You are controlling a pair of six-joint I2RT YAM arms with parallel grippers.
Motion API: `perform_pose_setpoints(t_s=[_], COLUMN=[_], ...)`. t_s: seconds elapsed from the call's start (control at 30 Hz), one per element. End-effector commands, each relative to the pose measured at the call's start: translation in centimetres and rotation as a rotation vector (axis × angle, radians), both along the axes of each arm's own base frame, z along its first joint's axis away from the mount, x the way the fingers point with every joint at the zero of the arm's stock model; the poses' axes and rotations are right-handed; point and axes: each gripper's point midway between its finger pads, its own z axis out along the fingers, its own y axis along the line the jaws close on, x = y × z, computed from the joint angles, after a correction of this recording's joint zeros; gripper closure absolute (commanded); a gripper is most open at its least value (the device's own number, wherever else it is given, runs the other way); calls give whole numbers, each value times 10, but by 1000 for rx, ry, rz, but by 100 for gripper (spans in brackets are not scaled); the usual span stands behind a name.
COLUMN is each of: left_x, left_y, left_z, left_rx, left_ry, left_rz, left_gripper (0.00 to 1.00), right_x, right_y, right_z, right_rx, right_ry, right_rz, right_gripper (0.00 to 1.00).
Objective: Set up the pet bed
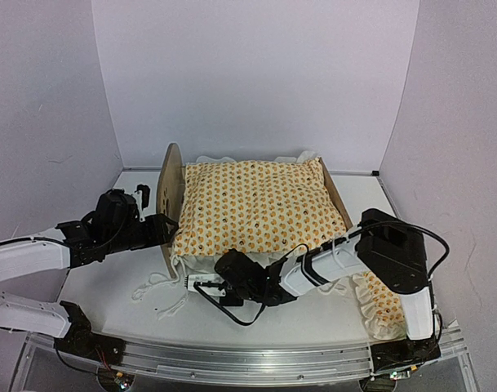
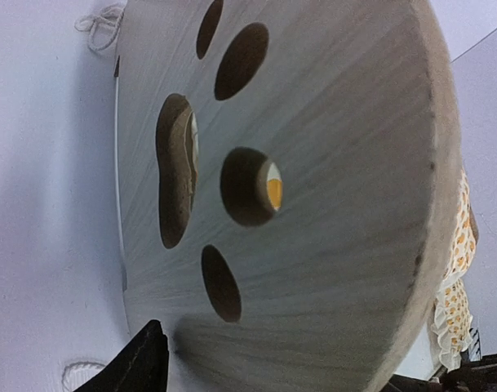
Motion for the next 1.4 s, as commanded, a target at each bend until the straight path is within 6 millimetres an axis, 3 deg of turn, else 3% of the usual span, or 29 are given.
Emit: perform_pose_setpoints(t_s=[0.0,0.07,0.2,0.23,0.4,0.5,0.53,0.63,0.73,0.87,0.93,1.0,1.07,1.23,1.3,1.37], left_x=[11,11,16,17,28,32,33,36,43,57,61,61,60,42,32,25], left_y=[-2,-2,0,1,21,34,38,56,78,95,106,114,114,96,95,96], left_z=[29,30,26,25,22,16,14,8,9,10,16,26,44,95,116,125], left_rx=[-12,-2,43,55,177,284,318,451,574,632,663,672,632,392,306,258], left_ry=[-72,-76,-74,-72,-65,-44,-39,-17,-3,45,60,52,34,-35,-71,-85], left_rz=[12,7,17,23,120,159,170,220,282,293,333,370,374,303,295,298], left_gripper=[43,41,40,42,55,60,61,62,61,54,42,24,15,1,1,1], right_x=[-9,-12,-9,-5,47,86,101,158,190,206,207,202,193,159,136,104], right_y=[-11,-24,-59,-70,-149,-201,-219,-272,-298,-314,-310,-295,-279,-240,-215,-176], right_z=[39,54,107,119,180,226,232,225,207,180,168,157,149,160,163,170], right_rx=[46,64,266,307,489,567,576,578,549,537,524,529,547,618,638,680], right_ry=[129,177,331,350,352,255,245,342,368,445,497,583,666,739,764,806], right_rz=[-67,-126,-287,-325,-711,-902,-964,-1135,-1228,-1291,-1273,-1218,-1161,-1058,-1032,-966], right_gripper=[96,77,46,43,27,10,4,2,2,2,2,9,21,40,40,38])
